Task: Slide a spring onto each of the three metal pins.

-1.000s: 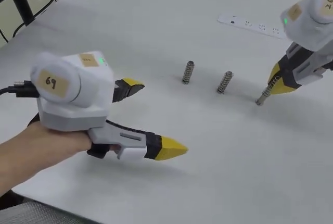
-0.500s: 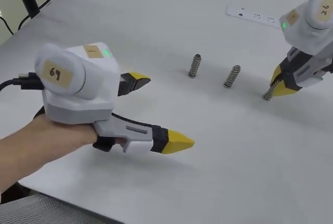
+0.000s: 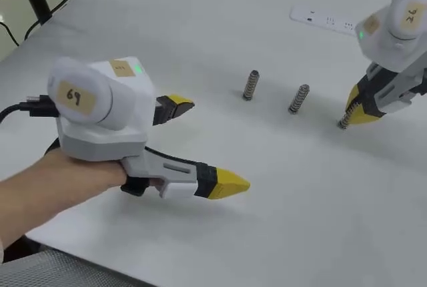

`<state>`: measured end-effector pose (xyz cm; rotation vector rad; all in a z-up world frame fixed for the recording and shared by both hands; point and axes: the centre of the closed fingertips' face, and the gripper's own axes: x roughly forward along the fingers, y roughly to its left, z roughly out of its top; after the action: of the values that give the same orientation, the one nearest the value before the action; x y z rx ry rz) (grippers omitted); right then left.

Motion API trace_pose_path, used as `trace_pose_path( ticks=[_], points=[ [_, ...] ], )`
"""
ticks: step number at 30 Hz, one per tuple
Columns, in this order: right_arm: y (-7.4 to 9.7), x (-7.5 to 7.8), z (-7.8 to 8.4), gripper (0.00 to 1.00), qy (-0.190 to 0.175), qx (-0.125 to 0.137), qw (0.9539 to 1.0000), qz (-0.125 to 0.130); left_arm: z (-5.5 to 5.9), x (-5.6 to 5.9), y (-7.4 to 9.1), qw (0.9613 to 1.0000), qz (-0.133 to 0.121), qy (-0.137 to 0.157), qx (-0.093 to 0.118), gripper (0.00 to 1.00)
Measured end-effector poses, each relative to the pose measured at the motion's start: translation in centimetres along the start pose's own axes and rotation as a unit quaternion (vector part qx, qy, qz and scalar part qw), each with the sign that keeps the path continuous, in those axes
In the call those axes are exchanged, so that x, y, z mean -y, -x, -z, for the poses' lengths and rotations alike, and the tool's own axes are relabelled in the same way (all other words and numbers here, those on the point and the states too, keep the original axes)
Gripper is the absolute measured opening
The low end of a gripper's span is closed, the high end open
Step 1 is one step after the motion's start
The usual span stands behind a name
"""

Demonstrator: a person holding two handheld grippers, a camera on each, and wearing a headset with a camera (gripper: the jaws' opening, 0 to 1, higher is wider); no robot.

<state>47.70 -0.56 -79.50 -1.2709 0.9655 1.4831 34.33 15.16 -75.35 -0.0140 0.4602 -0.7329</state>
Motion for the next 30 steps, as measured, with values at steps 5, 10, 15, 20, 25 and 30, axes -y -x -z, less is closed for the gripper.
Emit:
trace_pose_path(
  ticks=[5, 10, 15, 20, 25, 30],
  points=[
    [-0.2, -0.2, 0.2, 0.12, 0.003, -0.003, 1.0, -0.001, -0.1, 0.0, 0.0, 1.0, -0.001, 0.0, 0.002, 0.88],
    [-0.2, -0.3, 0.1, 0.25, -0.007, 0.004, 0.9999, 0.007, -0.1, 0.0, 0.0, 1.0, -0.001, -0.001, 0.002, 0.87],
    [-0.1, -0.5, -0.1, 0.38, -0.023, 0.025, 0.9993, 0.016, -0.1, 0.1, -0.1, 1.0, 0.002, -0.002, 0.0, 0.87],
    [0.0, -0.7, -0.3, 0.5, -0.038, 0.047, 0.9978, 0.027, -0.2, 0.2, -0.1, 1.0, 0.002, -0.002, 0.001, 0.88],
    [0.3, -0.9, -0.5, 0.58, -0.058, 0.076, 0.9948, 0.034, -0.3, 0.3, -0.1, 1.0, 0.004, -0.006, 0.004, 0.87],
    [0.5, -1.6, -0.9, 0.68, -0.08, 0.105, 0.9903, 0.043, -0.3, 0.3, -0.1, 1.0, 0.003, -0.006, 0.005, 0.88]
  ],
)
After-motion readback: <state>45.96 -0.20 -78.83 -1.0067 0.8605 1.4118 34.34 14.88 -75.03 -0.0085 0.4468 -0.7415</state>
